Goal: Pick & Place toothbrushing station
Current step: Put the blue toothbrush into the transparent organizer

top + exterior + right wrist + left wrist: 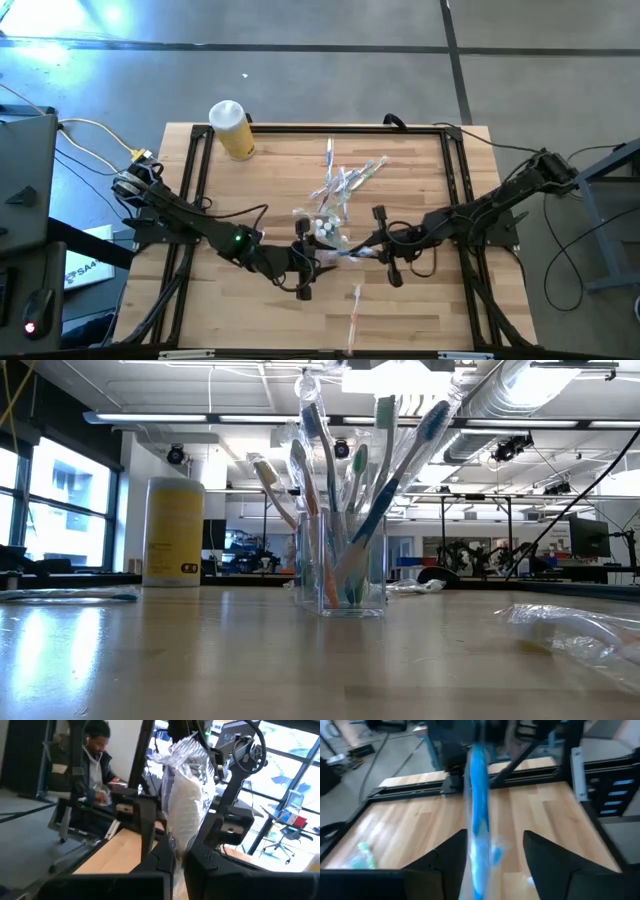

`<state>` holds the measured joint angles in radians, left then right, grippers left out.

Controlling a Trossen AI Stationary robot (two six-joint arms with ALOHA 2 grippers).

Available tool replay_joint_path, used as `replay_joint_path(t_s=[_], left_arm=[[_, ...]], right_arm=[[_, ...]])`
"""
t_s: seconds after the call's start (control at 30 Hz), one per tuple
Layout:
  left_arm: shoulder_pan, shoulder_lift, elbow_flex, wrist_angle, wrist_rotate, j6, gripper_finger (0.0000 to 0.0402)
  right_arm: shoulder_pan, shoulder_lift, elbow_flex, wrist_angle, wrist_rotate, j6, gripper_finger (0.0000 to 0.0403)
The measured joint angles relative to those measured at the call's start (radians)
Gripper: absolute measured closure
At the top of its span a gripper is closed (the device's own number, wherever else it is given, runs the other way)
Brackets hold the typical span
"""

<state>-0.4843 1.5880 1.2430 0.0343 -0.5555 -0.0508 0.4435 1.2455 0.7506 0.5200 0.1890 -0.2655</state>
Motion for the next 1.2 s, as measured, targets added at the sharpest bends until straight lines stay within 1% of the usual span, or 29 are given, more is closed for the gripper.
replay_joint_path(t_s=[0.13,0.23,0.27,0.43,0.5,0.57,0.7,0.8,0.87,1.0,1.1,1.2], left_arm=[[-0.001,-0.023,0.000,-0.017,0.000,-0.087,0.0191],[0.000,-0.051,0.000,-0.073,-0.004,-0.093,0.0187],[0.000,-0.060,0.000,-0.094,-0.005,-0.101,0.0187],[0.000,-0.076,0.000,-0.183,-0.023,-0.154,0.0186],[0.000,-0.076,0.000,-0.217,-0.031,-0.171,0.0186],[0.000,-0.076,0.000,-0.242,-0.036,-0.196,0.0186],[0.000,-0.076,0.000,-0.289,-0.038,-0.247,0.0186],[0.000,-0.076,0.000,-0.290,-0.041,-0.262,0.0186],[0.000,-0.076,0.000,-0.295,-0.041,-0.269,0.0186],[0.000,-0.076,0.000,-0.300,-0.041,-0.269,0.0186],[0.000,-0.076,0.000,-0.300,-0.041,-0.269,0.0186],[0.000,-0.076,0.000,-0.304,-0.040,-0.269,0.0186]], right_arm=[[0.040,-0.086,0.000,-0.173,0.015,0.076,0.0393],[0.054,-0.121,0.000,-0.288,0.038,0.153,0.0393],[0.061,-0.126,0.000,-0.320,0.065,0.171,0.0393],[0.120,-0.161,0.000,-0.499,0.291,0.238,0.0393],[0.137,-0.183,0.000,-0.550,0.325,0.271,0.0393],[0.149,-0.190,0.000,-0.560,0.335,0.280,0.0393],[0.150,-0.185,0.000,-0.560,0.332,0.273,0.0393],[0.112,-0.140,0.002,-0.551,0.323,0.290,0.0393],[0.082,-0.094,0.000,-0.533,0.280,0.296,0.0393],[0.026,-0.002,0.001,-0.428,0.162,0.281,0.0393],[-0.005,0.048,0.001,-0.374,0.120,0.247,0.0393],[-0.030,0.063,0.000,-0.323,0.092,0.227,0.0393]])
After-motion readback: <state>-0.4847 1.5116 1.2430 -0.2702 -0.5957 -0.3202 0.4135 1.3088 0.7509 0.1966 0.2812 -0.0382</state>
